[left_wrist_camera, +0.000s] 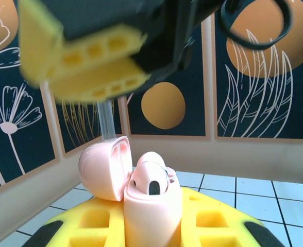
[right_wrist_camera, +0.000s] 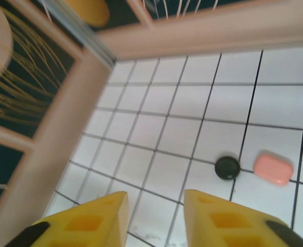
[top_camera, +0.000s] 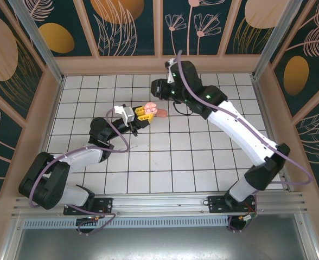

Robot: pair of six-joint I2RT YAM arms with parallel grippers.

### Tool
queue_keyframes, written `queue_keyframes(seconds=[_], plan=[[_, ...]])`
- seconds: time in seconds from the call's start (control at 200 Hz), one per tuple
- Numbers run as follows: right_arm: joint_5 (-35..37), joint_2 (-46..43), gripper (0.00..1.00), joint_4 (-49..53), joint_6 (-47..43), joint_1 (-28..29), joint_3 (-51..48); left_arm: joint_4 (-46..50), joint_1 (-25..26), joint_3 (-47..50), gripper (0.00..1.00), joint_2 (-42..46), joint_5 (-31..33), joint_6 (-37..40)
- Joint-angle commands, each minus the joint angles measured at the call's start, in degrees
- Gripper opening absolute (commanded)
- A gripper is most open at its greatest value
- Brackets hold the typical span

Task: Insert wireless bluetooth earbuds into charging case

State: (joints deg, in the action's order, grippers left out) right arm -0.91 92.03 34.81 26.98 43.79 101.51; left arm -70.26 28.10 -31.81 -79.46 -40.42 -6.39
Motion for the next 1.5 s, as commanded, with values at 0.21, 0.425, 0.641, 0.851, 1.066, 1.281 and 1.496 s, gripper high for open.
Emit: queue_keyframes(seconds=[0.21, 0.425, 0.641, 0.851, 1.066, 1.281, 1.496], plan=[[-9.35, 3.81, 0.15, 7.27, -2.55, 0.43, 2.57, 0.66, 0.29, 0.08, 0.00, 1.13, -1.33, 1.30], [-9.58, -4.69, 0.10, 7.07, -1.49, 4.25, -8.18, -1.78, 0.28, -0.62, 0.00, -0.49, 0.99, -0.70], [-2.46, -16.30, 0.14, 1.57, 5.41, 1.20, -19.65, -5.37, 0.25, -1.05, 0.00, -2.99, 2.64, -5.41], [7.07, -28.01, 0.28, -7.19, 13.09, -6.21, -34.63, -3.73, 0.38, 1.16, 0.00, -4.52, 6.07, -16.43], [10.33, -30.68, 0.34, -10.74, 15.43, -6.63, -48.36, 5.22, 0.38, 3.37, 0.00, -6.93, 9.75, -29.79], [11.73, -30.86, 0.35, -13.98, 16.17, -6.74, -55.71, 19.63, 0.47, -2.51, 0.00, -14.62, 10.03, -39.21], [12.05, -30.75, 0.35, -14.51, 15.80, -6.74, -57.38, 21.35, 0.47, -8.86, 0.00, -25.42, 11.09, -46.08]])
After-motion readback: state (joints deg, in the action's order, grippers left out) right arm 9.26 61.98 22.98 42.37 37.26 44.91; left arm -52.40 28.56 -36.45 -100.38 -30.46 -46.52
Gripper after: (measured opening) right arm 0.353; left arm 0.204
